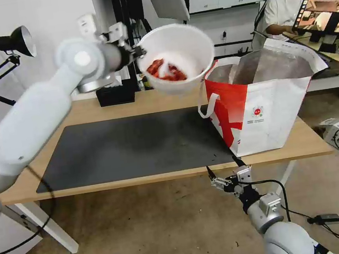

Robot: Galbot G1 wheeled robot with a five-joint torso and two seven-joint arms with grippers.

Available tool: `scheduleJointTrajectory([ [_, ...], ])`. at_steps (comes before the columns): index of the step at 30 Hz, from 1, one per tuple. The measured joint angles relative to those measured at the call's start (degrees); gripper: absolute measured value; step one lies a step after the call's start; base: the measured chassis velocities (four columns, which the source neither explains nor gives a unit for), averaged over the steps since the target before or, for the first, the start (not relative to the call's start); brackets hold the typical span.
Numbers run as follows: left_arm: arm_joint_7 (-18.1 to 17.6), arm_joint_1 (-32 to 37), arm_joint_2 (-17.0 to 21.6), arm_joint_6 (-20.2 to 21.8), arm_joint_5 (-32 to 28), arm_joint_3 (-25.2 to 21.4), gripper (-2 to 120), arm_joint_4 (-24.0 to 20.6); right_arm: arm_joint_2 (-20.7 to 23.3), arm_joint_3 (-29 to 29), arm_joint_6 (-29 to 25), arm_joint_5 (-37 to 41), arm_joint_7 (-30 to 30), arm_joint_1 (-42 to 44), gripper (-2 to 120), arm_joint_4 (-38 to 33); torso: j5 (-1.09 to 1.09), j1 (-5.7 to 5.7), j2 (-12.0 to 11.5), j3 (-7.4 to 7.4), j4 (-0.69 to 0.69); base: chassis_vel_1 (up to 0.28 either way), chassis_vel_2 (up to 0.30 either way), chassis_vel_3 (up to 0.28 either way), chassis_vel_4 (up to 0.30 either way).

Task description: Pick up the trash from the table and place it into the takeout bag.

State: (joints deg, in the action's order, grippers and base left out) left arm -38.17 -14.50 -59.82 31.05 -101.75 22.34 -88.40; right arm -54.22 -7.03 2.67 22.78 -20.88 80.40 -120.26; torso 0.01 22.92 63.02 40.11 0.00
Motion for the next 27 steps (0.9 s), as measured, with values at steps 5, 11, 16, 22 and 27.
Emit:
scheduleJointTrajectory([
  [5, -1.4, -1.1, -4.9, -2.0, -1.2, 0.3, 0, 2.4, 0.0, 0.0, 0.0, 0.0, 0.0, 0.0, 100, 0.0, 0.01, 0.0, 0.0, 0.0, 0.0, 0.0, 0.0, 0.0, 0.0],
  [11, -4.2, -1.8, -13.6, -7.4, 0.2, 1.8, 0, 8.0, 0.0, 0.0, 0.0, 0.0, 0.0, 0.0, 100, 0.0, 0.0, 0.0, 0.0, -0.01, -0.01, 0.0, 0.0, 0.0, 0.0],
  [16, -5.5, -1.8, -18.6, -13.3, 7.0, 5.4, 0, 12.0, 0.0, 0.0, 0.0, 0.0, 0.0, 0.0, 100, 0.0, 0.01, 0.0, 0.0, 0.0, -0.02, 0.0, 0.0, 0.0, 0.0],
  [22, -5.3, -1.5, -19.7, -16.4, 12.9, 8.9, 0, 13.0, 0.0, 0.0, 0.0, 0.0, 0.0, 0.0, 100, 0.0, 0.0, 0.0, 0.0, -0.01, 0.0, 0.0, 0.0, 0.0, 0.0],
  [27, -5.2, -1.5, -19.7, -17.4, 16.1, 11.3, 0, 12.2, 0.0, 0.0, 0.0, 0.0, 0.0, 0.0, 100, 0.0, -0.01, 0.0, 0.0, 0.0, 0.0, 0.0, 0.0, 0.0, 0.0],
])
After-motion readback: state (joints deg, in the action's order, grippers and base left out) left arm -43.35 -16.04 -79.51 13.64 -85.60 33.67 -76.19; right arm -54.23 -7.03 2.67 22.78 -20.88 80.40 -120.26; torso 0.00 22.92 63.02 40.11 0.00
